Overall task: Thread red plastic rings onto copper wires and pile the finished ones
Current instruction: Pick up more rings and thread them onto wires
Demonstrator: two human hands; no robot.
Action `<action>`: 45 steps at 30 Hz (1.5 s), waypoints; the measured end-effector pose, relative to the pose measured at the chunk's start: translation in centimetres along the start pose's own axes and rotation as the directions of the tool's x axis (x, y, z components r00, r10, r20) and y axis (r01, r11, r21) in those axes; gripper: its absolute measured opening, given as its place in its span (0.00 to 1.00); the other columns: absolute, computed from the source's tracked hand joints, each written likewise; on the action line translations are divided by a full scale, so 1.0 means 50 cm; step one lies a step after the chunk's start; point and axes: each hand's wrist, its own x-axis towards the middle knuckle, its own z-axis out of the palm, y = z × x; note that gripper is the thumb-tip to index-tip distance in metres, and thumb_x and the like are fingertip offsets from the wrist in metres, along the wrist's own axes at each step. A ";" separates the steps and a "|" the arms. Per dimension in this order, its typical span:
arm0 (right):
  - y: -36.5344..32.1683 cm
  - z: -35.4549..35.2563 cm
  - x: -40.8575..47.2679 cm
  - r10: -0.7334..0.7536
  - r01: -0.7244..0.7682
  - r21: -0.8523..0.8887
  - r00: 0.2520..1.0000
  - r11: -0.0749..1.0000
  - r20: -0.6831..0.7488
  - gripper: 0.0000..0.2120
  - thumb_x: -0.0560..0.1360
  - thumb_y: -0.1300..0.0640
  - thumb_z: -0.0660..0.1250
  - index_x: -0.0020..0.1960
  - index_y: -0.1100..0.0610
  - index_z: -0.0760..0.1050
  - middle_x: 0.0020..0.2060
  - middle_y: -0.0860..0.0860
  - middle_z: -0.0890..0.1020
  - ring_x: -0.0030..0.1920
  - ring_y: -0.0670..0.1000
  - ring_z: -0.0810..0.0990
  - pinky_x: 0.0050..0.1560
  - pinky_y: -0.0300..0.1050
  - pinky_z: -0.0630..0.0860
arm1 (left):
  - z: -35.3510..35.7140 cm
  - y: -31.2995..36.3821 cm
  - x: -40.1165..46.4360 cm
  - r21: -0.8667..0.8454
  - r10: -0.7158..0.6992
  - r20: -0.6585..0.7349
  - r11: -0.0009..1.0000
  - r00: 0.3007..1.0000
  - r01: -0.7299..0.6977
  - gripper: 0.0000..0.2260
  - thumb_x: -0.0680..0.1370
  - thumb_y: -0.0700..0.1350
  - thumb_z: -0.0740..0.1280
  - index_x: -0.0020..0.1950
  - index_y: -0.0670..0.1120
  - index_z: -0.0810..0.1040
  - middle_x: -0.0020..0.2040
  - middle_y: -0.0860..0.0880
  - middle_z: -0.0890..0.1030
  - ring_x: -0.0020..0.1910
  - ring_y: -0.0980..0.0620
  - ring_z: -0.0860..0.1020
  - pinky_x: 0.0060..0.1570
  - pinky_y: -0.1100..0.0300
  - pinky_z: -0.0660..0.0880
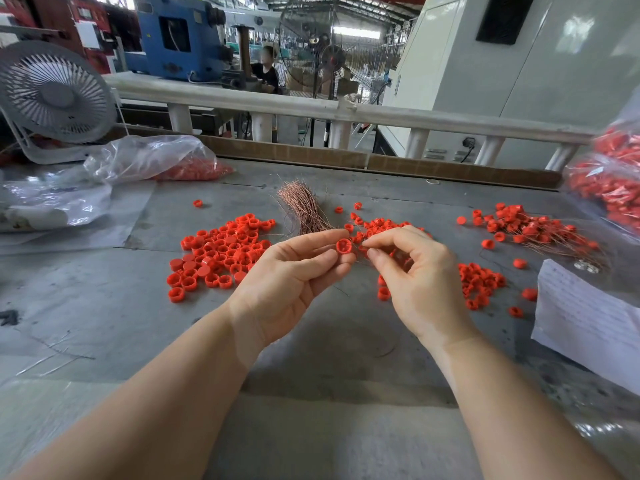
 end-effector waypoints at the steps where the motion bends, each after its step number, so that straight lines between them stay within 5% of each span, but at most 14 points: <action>1: 0.000 0.000 0.000 0.000 0.000 -0.001 1.000 1.000 0.001 0.05 0.71 0.63 0.67 0.42 0.56 0.81 0.32 0.39 0.74 0.30 0.45 0.75 0.33 0.49 0.76 | 0.000 0.000 0.000 -0.003 -0.003 0.000 1.000 1.000 0.003 0.12 0.65 0.32 0.64 0.45 0.39 0.82 0.38 0.43 0.83 0.37 0.53 0.83 0.39 0.65 0.79; 9: -0.003 -0.001 0.000 0.015 -0.015 0.015 1.000 1.000 -0.003 0.05 0.71 0.66 0.68 0.42 0.57 0.81 0.33 0.40 0.74 0.31 0.47 0.75 0.33 0.54 0.77 | -0.003 0.000 0.000 0.016 0.023 -0.021 1.000 1.000 -0.022 0.11 0.66 0.33 0.65 0.45 0.38 0.81 0.38 0.43 0.83 0.36 0.53 0.82 0.40 0.65 0.80; 16: -0.011 0.000 0.000 -0.011 0.010 0.018 1.000 1.000 0.020 0.05 0.70 0.61 0.66 0.41 0.56 0.81 0.32 0.39 0.74 0.30 0.42 0.74 0.33 0.42 0.73 | -0.007 0.001 0.000 0.045 0.025 -0.004 0.999 1.000 -0.025 0.10 0.65 0.34 0.66 0.44 0.39 0.81 0.37 0.43 0.83 0.35 0.53 0.82 0.40 0.65 0.80; 26: -0.013 0.000 -0.003 -0.012 0.013 -0.007 0.999 1.000 0.046 0.04 0.70 0.63 0.68 0.41 0.58 0.82 0.34 0.48 0.78 0.31 0.43 0.73 0.31 0.46 0.75 | -0.008 0.001 -0.001 0.044 0.027 0.018 0.999 0.999 -0.028 0.10 0.64 0.34 0.66 0.44 0.39 0.81 0.37 0.43 0.83 0.35 0.53 0.82 0.38 0.65 0.79; 34: -0.025 -0.007 -0.005 -0.016 0.017 -0.018 0.999 1.000 0.039 0.05 0.70 0.63 0.67 0.40 0.57 0.81 0.34 0.48 0.79 0.31 0.43 0.74 0.34 0.36 0.71 | -0.008 -0.002 -0.001 0.077 0.057 0.017 0.995 0.998 -0.059 0.09 0.64 0.34 0.67 0.43 0.40 0.81 0.38 0.44 0.83 0.37 0.53 0.82 0.39 0.66 0.79; 45: -0.019 -0.002 -0.003 0.000 0.003 -0.054 0.999 0.999 0.046 0.04 0.69 0.60 0.66 0.39 0.56 0.81 0.33 0.48 0.78 0.30 0.42 0.71 0.34 0.37 0.69 | -0.008 -0.003 -0.002 0.150 0.075 0.023 0.986 0.997 -0.078 0.09 0.64 0.36 0.68 0.43 0.42 0.81 0.38 0.46 0.84 0.36 0.53 0.83 0.38 0.64 0.79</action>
